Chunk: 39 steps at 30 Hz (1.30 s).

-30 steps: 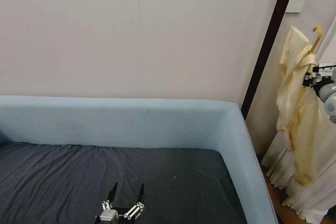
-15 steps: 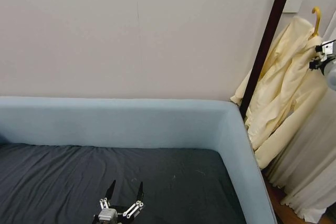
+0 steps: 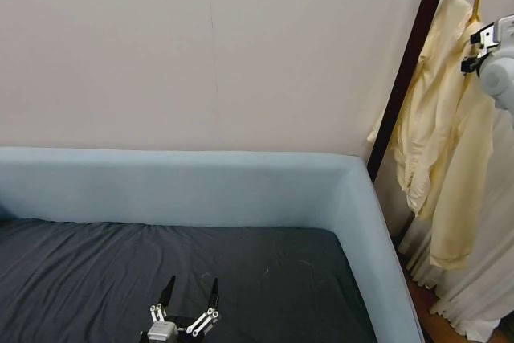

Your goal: Pick up the clothes from the sofa and hang them on the clothes hanger.

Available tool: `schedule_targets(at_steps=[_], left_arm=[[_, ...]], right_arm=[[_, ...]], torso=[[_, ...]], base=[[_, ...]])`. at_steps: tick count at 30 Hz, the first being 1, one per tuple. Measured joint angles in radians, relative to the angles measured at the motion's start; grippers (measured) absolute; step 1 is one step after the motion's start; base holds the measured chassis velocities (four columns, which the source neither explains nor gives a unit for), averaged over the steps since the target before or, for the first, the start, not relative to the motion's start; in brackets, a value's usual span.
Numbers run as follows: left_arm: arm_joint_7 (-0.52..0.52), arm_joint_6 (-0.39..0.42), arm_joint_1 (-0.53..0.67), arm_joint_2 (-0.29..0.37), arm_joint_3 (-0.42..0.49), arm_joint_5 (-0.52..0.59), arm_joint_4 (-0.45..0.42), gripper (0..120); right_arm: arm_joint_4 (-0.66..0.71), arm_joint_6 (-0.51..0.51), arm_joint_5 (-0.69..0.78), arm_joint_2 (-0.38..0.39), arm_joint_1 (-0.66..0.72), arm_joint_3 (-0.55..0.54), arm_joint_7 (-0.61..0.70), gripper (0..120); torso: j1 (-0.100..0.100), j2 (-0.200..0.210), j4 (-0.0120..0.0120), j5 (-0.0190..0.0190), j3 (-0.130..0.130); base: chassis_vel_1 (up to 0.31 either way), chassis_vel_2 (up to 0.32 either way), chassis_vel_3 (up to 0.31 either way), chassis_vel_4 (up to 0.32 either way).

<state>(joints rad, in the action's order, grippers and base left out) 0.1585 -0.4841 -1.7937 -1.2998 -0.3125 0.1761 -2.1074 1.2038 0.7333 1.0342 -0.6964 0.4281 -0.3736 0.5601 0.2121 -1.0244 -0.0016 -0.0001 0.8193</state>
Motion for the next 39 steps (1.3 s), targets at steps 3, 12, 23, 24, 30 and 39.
schedule_targets(at_steps=[3,12,23,24,30,39], left_arm=[[0.000,0.000,-0.001,0.003,-0.003,0.001,-0.004,100],[0.001,-0.004,-0.009,0.005,-0.010,0.005,-0.018,100],[0.001,-0.008,-0.016,-0.007,-0.005,-0.004,-0.021,100],[0.001,-0.009,-0.019,-0.009,-0.004,-0.007,-0.022,100],[0.001,-0.013,-0.026,-0.011,-0.004,-0.009,-0.030,100],[0.001,-0.027,-0.036,-0.012,-0.006,-0.007,-0.039,100]], right_arm=[[-0.020,0.000,0.075,-0.028,0.050,-0.017,0.071,1],[-0.117,0.001,0.190,-0.107,0.132,-0.052,0.172,1],[-0.233,0.000,0.321,-0.169,0.166,-0.033,0.243,1],[-0.243,0.000,0.329,-0.176,0.172,-0.032,0.245,1],[-0.290,0.000,0.365,-0.210,0.202,-0.034,0.268,1],[-0.395,0.000,0.434,-0.281,0.252,-0.051,0.341,1]], torso=[[0.000,0.000,-0.0001,0.0000,0.000],[0.000,0.000,0.0001,0.0000,0.000],[0.000,0.000,0.0000,-0.0001,0.000],[0.000,0.000,0.0000,-0.0001,0.000],[0.000,0.000,0.0000,-0.0001,0.000],[0.000,0.000,0.0000,-0.0001,0.000]], base=[[0.000,0.000,0.000,0.000],[0.000,0.000,0.000,0.000],[0.000,0.000,0.000,0.000],[0.000,0.000,0.000,0.000],[0.000,0.000,0.000,0.000],[0.000,0.000,0.000,0.000]])
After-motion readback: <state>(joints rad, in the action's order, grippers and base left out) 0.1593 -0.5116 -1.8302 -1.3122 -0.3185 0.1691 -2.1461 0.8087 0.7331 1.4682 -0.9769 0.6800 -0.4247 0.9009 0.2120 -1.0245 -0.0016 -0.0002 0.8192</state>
